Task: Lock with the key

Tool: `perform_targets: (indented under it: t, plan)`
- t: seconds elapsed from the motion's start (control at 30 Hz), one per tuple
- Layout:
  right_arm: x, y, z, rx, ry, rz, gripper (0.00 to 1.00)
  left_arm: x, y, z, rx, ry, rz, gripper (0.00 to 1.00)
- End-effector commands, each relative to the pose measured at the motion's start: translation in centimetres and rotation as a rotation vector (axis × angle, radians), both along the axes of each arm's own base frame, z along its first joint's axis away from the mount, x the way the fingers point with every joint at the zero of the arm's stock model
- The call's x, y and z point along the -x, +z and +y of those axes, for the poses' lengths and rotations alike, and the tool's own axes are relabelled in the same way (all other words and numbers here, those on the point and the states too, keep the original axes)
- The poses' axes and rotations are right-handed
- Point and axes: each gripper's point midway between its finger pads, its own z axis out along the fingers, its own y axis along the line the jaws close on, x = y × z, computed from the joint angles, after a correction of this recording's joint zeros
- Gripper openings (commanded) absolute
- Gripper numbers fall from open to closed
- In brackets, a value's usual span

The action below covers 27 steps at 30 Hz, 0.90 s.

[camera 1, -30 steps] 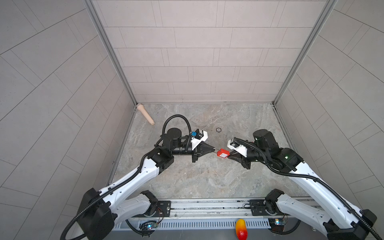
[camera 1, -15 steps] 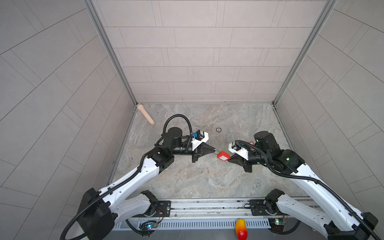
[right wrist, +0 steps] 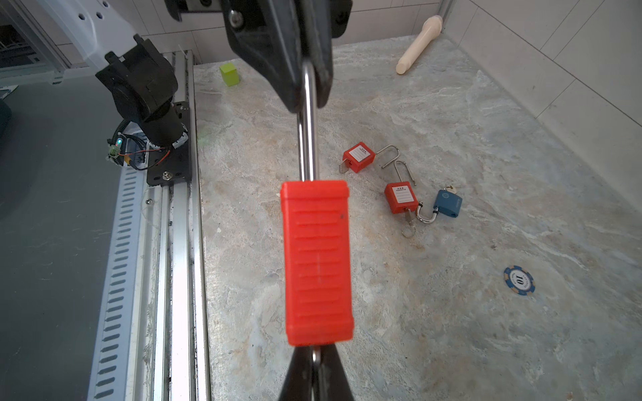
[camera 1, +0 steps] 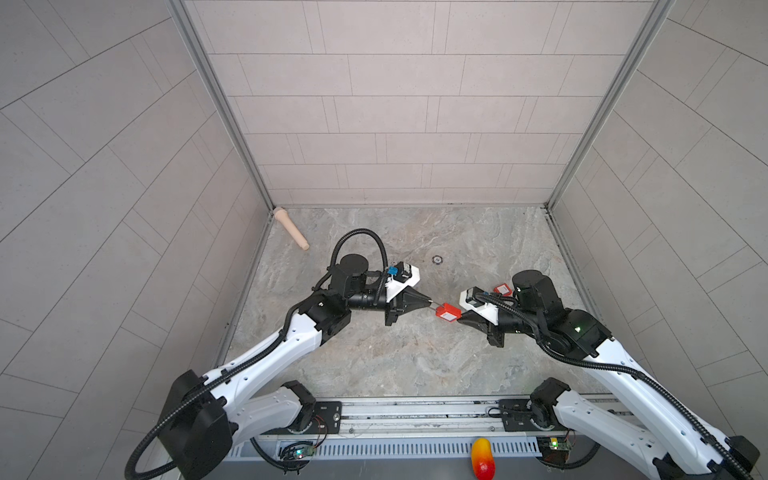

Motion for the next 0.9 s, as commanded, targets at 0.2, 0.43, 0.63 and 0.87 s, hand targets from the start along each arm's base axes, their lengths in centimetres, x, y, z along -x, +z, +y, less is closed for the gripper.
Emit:
perform_targets:
  t: [0.2, 0.43, 0.63, 0.87]
  plan:
    - [0.8, -3.9, -1.2, 0.134, -0.017, 0.196, 0.00, -1.4, 2.6, 1.7, 0.033, 0.075, -0.106, 0.00]
    - [1.1, -2.6, -0.3, 0.035, 0.013, 0.263, 0.00, -1.6, 2.8, 1.9, 0.036, 0.063, -0.149, 0.00]
    - [1.1, -2.9, -0.7, 0.046, 0.013, 0.285, 0.00, -1.4, 2.4, 1.9, 0.011, 0.041, -0.166, 0.00]
    - [1.4, -3.0, 0.0, 0.032, 0.065, 0.355, 0.00, -1.4, 1.8, 1.8, -0.024, 0.022, -0.190, 0.00]
